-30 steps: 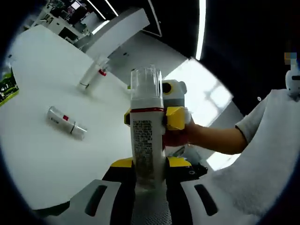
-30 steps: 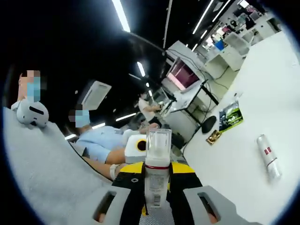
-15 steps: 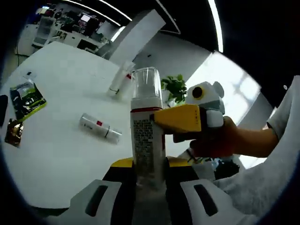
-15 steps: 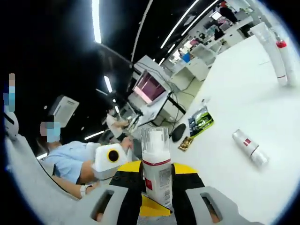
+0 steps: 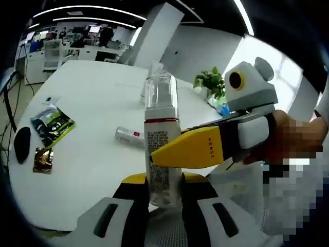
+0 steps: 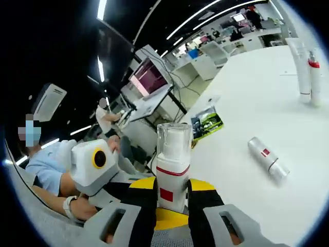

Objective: Arrange the skincare products in the storage area until every visible bottle or jar stands upright without overlapping.

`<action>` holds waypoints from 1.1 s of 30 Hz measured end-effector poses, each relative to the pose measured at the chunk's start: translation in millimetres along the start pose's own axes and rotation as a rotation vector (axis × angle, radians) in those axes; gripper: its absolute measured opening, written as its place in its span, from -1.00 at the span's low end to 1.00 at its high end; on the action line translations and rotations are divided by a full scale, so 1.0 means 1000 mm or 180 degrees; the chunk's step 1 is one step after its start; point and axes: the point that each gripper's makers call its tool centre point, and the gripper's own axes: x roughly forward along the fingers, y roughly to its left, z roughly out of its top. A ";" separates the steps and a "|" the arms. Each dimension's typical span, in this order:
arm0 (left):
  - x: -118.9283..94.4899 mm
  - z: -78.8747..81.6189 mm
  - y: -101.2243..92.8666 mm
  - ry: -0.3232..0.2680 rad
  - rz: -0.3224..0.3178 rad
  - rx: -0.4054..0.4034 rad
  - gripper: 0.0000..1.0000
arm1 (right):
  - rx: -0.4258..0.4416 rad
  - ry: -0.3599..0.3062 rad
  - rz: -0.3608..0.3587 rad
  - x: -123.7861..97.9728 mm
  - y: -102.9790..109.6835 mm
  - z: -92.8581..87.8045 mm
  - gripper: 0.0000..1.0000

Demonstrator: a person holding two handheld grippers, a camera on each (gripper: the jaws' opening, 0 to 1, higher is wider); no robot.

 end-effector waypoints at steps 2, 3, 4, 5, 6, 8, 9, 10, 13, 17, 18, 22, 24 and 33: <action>-0.001 -0.002 0.003 0.0067 0.0106 0.0142 -0.63 | -0.0081 0.0031 -0.0037 0.001 0.000 -0.002 -0.71; -0.001 -0.001 0.004 0.0068 0.0139 0.0177 -0.63 | -0.0096 0.0032 -0.0031 0.001 0.001 -0.002 -0.72; -0.002 0.000 0.005 0.0050 0.0181 0.0236 -0.63 | -0.0144 0.0018 -0.0017 0.001 0.002 0.000 -0.72; -0.003 0.002 0.006 0.0027 0.0213 0.0308 -0.62 | -0.0181 0.0002 -0.0001 0.001 0.003 0.001 -0.73; -0.004 0.003 0.006 0.0024 0.0237 0.0383 -0.62 | -0.0200 0.0007 0.0011 0.001 0.003 0.002 -0.74; -0.004 0.003 0.007 0.0020 0.0265 0.0437 -0.61 | -0.0241 0.0029 0.0031 0.001 0.003 0.002 -0.74; -0.004 0.005 0.008 -0.0029 0.0298 0.0561 -0.60 | -0.0243 0.0019 0.0036 0.001 0.003 0.003 -0.74; -0.003 0.007 0.008 -0.0077 0.0296 0.0647 -0.60 | -0.0252 0.0014 0.0041 0.001 0.003 0.004 -0.75; -0.003 0.006 0.006 -0.0150 0.0254 0.0804 -0.57 | -0.0269 0.0004 0.0055 -0.001 0.002 0.003 -0.75; -0.005 0.012 0.012 -0.0230 0.0336 0.1206 -0.35 | -0.0247 -0.0072 0.0051 -0.006 -0.001 0.004 -0.75; -0.004 0.012 0.016 -0.0233 0.0397 0.1315 -0.21 | -0.0244 -0.0078 0.0042 -0.007 -0.003 0.004 -0.75; 0.001 0.000 0.026 -0.0148 0.0561 0.1418 0.01 | -0.0235 -0.0140 -0.0010 -0.011 -0.011 0.005 -0.74; 0.005 -0.008 0.026 -0.0030 0.0583 0.1587 0.01 | -0.0279 -0.0130 -0.0066 -0.014 -0.017 0.006 -0.74; 0.015 -0.023 0.038 0.0243 0.0762 0.1739 -0.05 | -0.0274 -0.0351 -0.0316 -0.039 -0.051 0.020 -0.74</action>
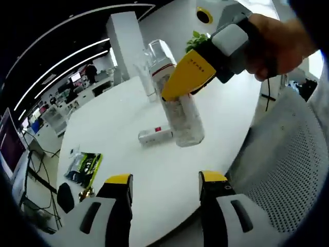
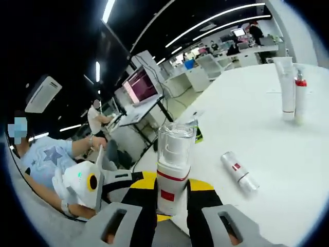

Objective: Arrange the skincare products in the storage area until every visible bottle or jar stands upright without overlapping.

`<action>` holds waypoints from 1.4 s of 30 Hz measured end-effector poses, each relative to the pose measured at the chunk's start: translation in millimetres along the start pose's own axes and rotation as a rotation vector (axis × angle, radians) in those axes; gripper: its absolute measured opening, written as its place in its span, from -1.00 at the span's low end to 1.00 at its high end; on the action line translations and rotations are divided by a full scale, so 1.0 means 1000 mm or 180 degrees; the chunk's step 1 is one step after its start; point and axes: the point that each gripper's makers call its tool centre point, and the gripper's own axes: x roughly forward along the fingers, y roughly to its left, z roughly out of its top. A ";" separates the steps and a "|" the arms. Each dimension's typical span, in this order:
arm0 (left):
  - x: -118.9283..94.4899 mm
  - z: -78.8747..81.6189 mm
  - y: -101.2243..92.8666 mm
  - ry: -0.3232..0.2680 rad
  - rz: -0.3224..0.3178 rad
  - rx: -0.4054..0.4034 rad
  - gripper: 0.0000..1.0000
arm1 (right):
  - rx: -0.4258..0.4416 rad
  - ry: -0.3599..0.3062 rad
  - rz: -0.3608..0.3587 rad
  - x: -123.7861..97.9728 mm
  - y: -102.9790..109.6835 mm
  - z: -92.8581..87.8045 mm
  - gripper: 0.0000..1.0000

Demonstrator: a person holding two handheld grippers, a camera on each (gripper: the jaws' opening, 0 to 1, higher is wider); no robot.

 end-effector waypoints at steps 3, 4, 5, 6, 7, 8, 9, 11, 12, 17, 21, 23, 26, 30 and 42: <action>0.001 -0.006 0.000 0.0086 0.0026 0.0102 -0.08 | 0.0012 -0.0058 -0.0107 -0.006 -0.014 0.003 -0.73; 0.000 -0.005 0.001 0.0082 0.0037 0.0092 -0.09 | 0.0007 -0.0076 -0.0142 -0.008 -0.019 0.005 -0.73; 0.000 -0.006 0.002 0.0087 0.0051 0.0071 -0.10 | 0.0005 -0.0096 -0.0163 -0.010 -0.023 0.007 -0.73; 0.000 -0.006 0.002 0.0100 0.0051 0.0055 -0.11 | 0.0000 -0.0107 -0.0204 -0.011 -0.029 0.009 -0.73; 0.000 -0.008 0.003 0.0119 0.0056 0.0061 -0.13 | -0.0010 -0.0108 -0.0231 -0.011 -0.032 0.010 -0.73; 0.000 -0.008 0.003 0.0133 0.0060 0.0076 -0.16 | -0.0021 -0.0108 -0.0245 -0.011 -0.036 0.012 -0.73; 0.000 -0.009 0.002 0.0147 0.0062 0.0083 -0.21 | -0.0043 -0.0120 -0.0277 -0.011 -0.040 0.014 -0.73; 0.000 -0.012 0.002 0.0200 0.0050 0.0090 -0.32 | -0.0075 -0.0148 -0.0298 -0.011 -0.046 0.018 -0.73; -0.001 -0.012 0.004 0.0186 0.0082 0.0117 -0.40 | -0.0098 -0.0172 -0.0313 -0.010 -0.048 0.020 -0.73; 0.001 -0.017 0.003 0.0281 0.0065 0.0102 -0.41 | -0.0191 -0.0182 -0.0389 -0.006 -0.061 0.026 -0.73; 0.001 -0.019 0.001 0.0297 0.0037 0.0085 -0.45 | -0.0402 -0.0165 -0.0523 -0.004 -0.076 0.034 -0.73; 0.002 -0.022 0.000 0.0341 0.0014 0.0072 -0.45 | -0.0454 -0.0160 -0.0568 -0.003 -0.081 0.037 -0.73; 0.002 -0.023 0.000 0.0366 0.0023 0.0073 -0.42 | -0.0497 -0.0181 -0.0673 -0.003 -0.092 0.044 -0.73; 0.004 -0.027 -0.002 0.0409 0.0005 0.0060 -0.42 | -0.0549 -0.0223 -0.0763 -0.002 -0.103 0.051 -0.73; 0.007 -0.036 -0.009 0.0509 -0.0067 0.0099 -0.49 | -0.0533 -0.0319 -0.1249 0.011 -0.160 0.072 -0.73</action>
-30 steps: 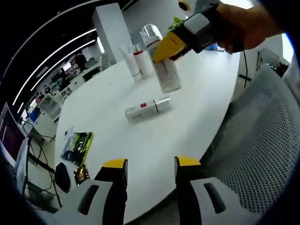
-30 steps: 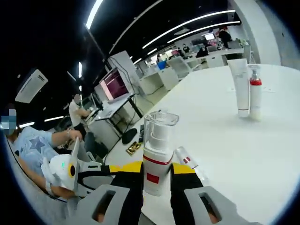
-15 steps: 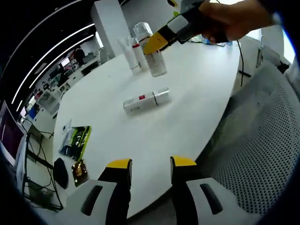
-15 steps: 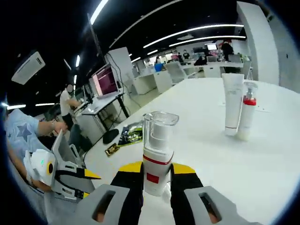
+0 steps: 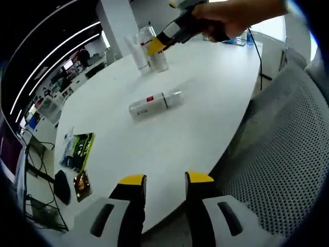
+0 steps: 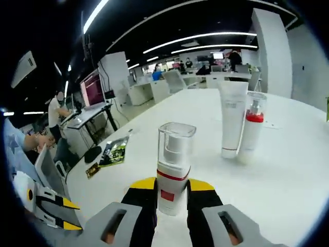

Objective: Arrange the skincare products in the storage area until every visible bottle or jar stands upright without overlapping.

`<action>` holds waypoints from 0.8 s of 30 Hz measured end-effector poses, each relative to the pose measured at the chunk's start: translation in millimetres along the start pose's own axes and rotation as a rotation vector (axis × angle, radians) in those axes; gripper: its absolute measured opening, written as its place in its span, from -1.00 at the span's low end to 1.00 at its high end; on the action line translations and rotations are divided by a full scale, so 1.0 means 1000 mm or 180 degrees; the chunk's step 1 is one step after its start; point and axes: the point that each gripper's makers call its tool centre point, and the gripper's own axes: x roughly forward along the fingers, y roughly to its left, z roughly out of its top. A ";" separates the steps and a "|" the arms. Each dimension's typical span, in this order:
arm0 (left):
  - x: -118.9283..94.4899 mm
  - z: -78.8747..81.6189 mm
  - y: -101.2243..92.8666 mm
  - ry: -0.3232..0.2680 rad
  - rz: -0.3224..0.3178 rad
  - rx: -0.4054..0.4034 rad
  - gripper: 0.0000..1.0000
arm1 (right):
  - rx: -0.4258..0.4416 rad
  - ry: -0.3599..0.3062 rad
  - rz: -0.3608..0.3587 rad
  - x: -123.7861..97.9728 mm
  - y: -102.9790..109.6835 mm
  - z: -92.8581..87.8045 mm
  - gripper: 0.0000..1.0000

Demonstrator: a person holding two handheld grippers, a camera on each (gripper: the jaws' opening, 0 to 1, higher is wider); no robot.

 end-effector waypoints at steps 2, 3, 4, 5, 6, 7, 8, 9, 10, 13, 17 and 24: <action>0.001 -0.003 0.000 0.0034 -0.0012 -0.0002 -0.50 | 0.0016 -0.0005 -0.0076 0.006 -0.007 0.002 -0.73; 0.002 -0.004 0.000 0.0037 -0.0016 0.0000 -0.50 | 0.0000 -0.0038 -0.0135 0.010 -0.014 0.004 -0.73; 0.002 -0.004 -0.001 0.0040 -0.0018 0.0004 -0.51 | -0.0008 -0.0045 -0.0149 0.012 -0.017 0.004 -0.73; 0.002 -0.005 -0.001 0.0049 -0.0021 -0.0006 -0.51 | 0.0001 -0.0058 -0.0181 0.015 -0.022 0.006 -0.73; 0.002 -0.005 -0.001 0.0047 -0.0023 -0.0005 -0.51 | -0.0001 -0.0072 -0.0204 0.017 -0.025 0.007 -0.73; 0.002 -0.004 -0.001 0.0042 -0.0024 0.0005 -0.52 | -0.0007 -0.0088 -0.0227 0.019 -0.028 0.008 -0.73; 0.003 -0.005 -0.002 0.0055 -0.0035 0.0002 -0.52 | -0.0026 -0.0101 -0.0269 0.022 -0.032 0.008 -0.73; 0.003 -0.007 -0.002 0.0071 -0.0039 -0.0002 -0.53 | -0.0067 -0.0102 -0.0312 0.025 -0.037 0.009 -0.73; 0.003 -0.007 -0.002 0.0071 -0.0037 -0.0003 -0.53 | -0.0073 -0.0103 -0.0320 0.027 -0.039 0.009 -0.73; 0.003 -0.007 -0.003 0.0069 -0.0049 0.0000 -0.54 | -0.0139 -0.0079 -0.0387 0.033 -0.047 0.009 -0.73; 0.004 -0.009 -0.004 0.0088 -0.0061 0.0003 -0.56 | -0.0215 -0.0109 -0.0448 0.040 -0.055 0.013 -0.73; 0.006 -0.011 -0.005 0.0119 -0.0078 0.0004 -0.59 | -0.0240 -0.0156 -0.0504 0.053 -0.064 0.014 -0.73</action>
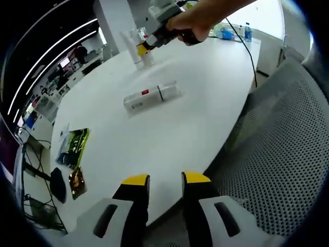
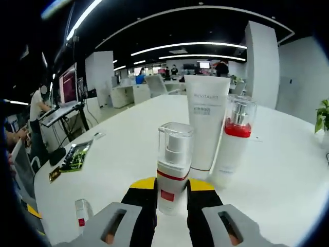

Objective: Arrange the skincare products in the storage area until every visible bottle or jar stands upright without overlapping.

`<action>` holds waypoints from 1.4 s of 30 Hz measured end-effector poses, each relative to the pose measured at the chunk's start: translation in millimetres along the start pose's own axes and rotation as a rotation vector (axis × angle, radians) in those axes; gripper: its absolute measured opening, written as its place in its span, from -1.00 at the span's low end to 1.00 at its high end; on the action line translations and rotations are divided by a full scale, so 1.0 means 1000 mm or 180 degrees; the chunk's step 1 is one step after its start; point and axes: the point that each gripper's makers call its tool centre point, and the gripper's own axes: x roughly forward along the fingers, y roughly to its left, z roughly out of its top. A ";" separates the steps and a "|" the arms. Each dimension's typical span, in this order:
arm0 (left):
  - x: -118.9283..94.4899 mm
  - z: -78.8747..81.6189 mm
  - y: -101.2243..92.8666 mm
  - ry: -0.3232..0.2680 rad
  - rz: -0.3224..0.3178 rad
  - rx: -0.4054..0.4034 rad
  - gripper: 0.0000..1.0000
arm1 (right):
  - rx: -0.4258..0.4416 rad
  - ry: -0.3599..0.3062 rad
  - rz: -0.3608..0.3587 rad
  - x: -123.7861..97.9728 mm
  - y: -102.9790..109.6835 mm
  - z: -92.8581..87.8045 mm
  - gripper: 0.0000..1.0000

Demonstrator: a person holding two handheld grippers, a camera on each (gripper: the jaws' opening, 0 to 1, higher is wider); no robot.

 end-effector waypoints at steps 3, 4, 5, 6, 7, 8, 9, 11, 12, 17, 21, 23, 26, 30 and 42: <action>0.000 0.000 -0.001 0.0007 -0.0010 0.0002 -0.60 | -0.0004 -0.0041 -0.0022 0.005 -0.002 0.000 -0.73; 0.000 -0.001 -0.001 0.0011 -0.0013 -0.0001 -0.60 | -0.0001 -0.0049 -0.0029 0.006 -0.002 0.001 -0.73; 0.000 -0.001 -0.001 0.0020 -0.0016 0.0001 -0.60 | 0.0000 -0.0057 -0.0035 0.009 -0.003 0.000 -0.73; 0.000 -0.001 -0.001 0.0021 -0.0021 0.0002 -0.60 | -0.0006 -0.0068 -0.0040 0.011 -0.003 0.000 -0.73; 0.001 -0.001 -0.002 0.0020 -0.0023 0.0001 -0.61 | -0.0012 -0.0088 -0.0044 0.014 -0.004 0.000 -0.73; 0.001 -0.002 -0.002 0.0026 -0.0027 0.0004 -0.61 | -0.0033 -0.0089 -0.0051 0.016 -0.005 -0.001 -0.73; 0.001 -0.002 -0.002 0.0029 -0.0029 0.0004 -0.61 | -0.0042 -0.0072 -0.0066 0.019 -0.006 -0.002 -0.73; 0.001 -0.003 -0.002 0.0045 -0.0034 0.0000 -0.62 | -0.0037 -0.0074 -0.0084 0.021 -0.008 -0.004 -0.73; 0.001 -0.003 -0.002 0.0045 -0.0038 -0.0002 -0.62 | -0.0050 -0.0087 -0.0096 0.023 -0.010 -0.003 -0.73; 0.001 -0.003 -0.001 0.0051 -0.0027 -0.0024 -0.62 | -0.0107 -0.0113 -0.0155 0.026 -0.017 -0.004 -0.73; 0.002 -0.005 -0.002 0.0071 -0.0041 -0.0022 -0.63 | -0.0071 -0.0164 -0.0182 0.026 -0.021 -0.006 -0.73; 0.002 -0.005 -0.002 0.0082 -0.0043 -0.0024 -0.63 | -0.0144 -0.0198 -0.0162 0.026 -0.019 -0.005 -0.73; 0.002 -0.005 -0.002 0.0077 -0.0050 -0.0016 -0.64 | -0.0223 -0.0209 -0.0149 0.027 -0.020 -0.004 -0.72; 0.002 -0.006 -0.003 0.0092 -0.0060 -0.0007 -0.64 | -0.0294 -0.0190 -0.0164 0.030 -0.024 -0.002 -0.72; 0.003 -0.007 -0.002 0.0106 -0.0056 -0.0007 -0.65 | -0.0337 -0.0129 -0.0268 0.040 -0.032 0.002 -0.72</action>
